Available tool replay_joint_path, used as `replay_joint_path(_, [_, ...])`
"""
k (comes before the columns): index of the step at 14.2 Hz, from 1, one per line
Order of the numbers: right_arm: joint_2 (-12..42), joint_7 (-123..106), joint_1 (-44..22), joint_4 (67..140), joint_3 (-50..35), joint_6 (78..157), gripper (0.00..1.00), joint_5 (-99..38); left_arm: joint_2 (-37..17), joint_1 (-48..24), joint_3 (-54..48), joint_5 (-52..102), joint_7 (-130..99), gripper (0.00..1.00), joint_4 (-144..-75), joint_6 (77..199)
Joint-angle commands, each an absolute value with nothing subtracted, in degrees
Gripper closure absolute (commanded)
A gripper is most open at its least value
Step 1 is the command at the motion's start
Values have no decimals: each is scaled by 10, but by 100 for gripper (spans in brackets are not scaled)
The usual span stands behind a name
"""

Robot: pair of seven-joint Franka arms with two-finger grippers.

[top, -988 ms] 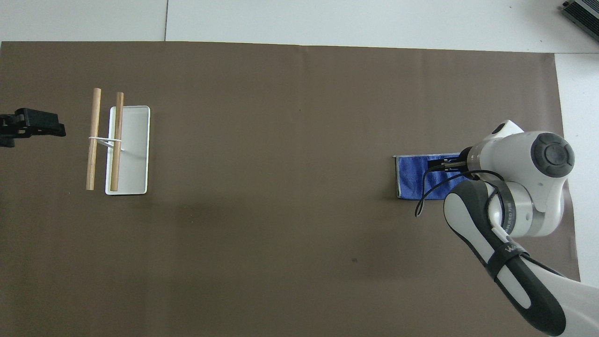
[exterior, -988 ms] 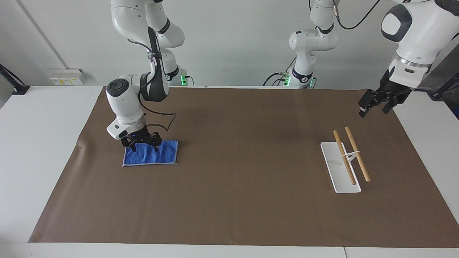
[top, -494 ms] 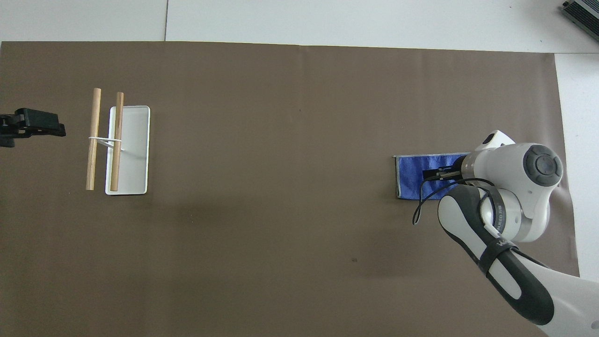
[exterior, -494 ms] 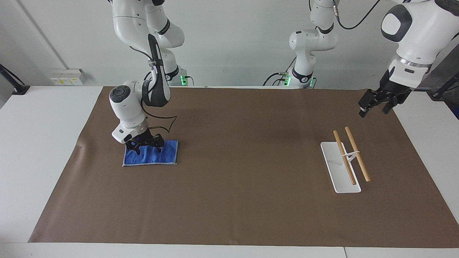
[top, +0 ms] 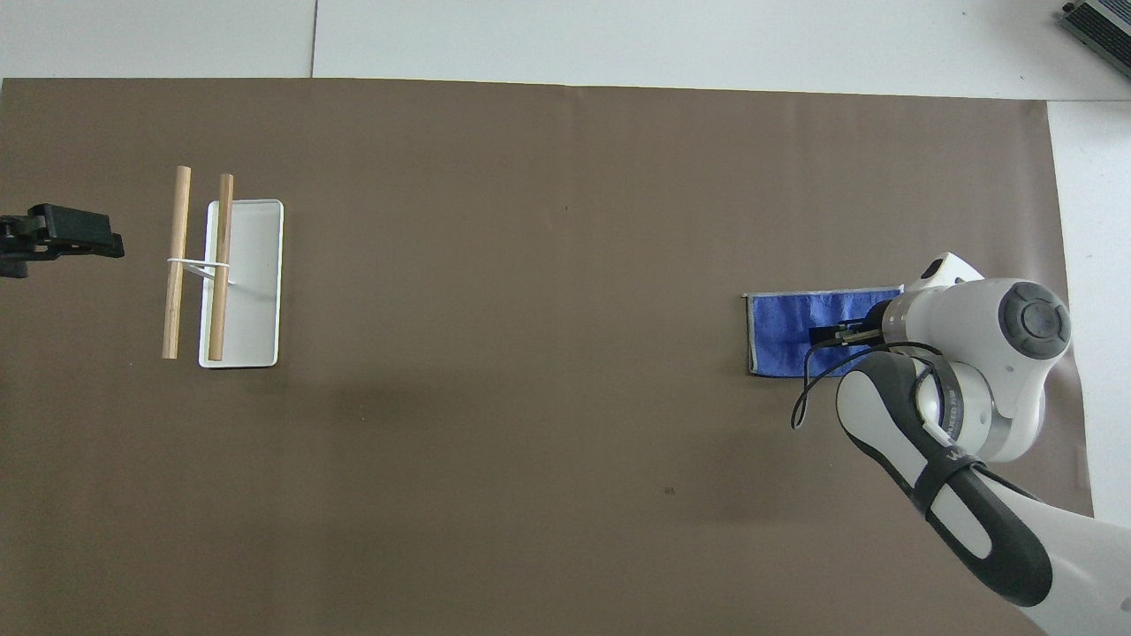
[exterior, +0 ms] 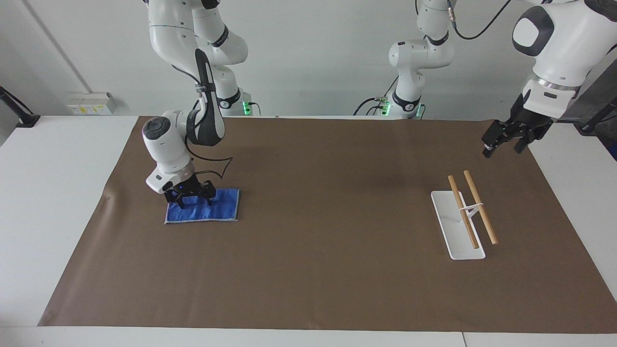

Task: Right arm passes towel to left arm to hang
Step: 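Reach the right gripper down and grasp the blue towel's edge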

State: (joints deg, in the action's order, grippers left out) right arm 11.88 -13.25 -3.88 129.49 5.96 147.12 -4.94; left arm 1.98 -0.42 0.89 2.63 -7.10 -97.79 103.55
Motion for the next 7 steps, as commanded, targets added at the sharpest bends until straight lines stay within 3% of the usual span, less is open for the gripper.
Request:
replay_joint_path(1, [120, -153, -33, 1303, 55, 1485, 21, -67, 25, 1, 8, 33, -69, 0, -976, 1024])
replay_joint_path(4, [120, -150, -34, 1302, 55, 1484, 81, -67, 25, 1, 8, 33, -69, 0, -976, 1024])
replay_joint_path(6, [120, -147, -35, 1301, 54, 1482, 100, -69, 25, 1, 8, 33, -69, 0, -976, 1024])
replay_joint_path(7, [120, -145, -38, 1299, 55, 1479, 100, -86, 25, 1, 8, 33, -69, 0, -977, 1024])
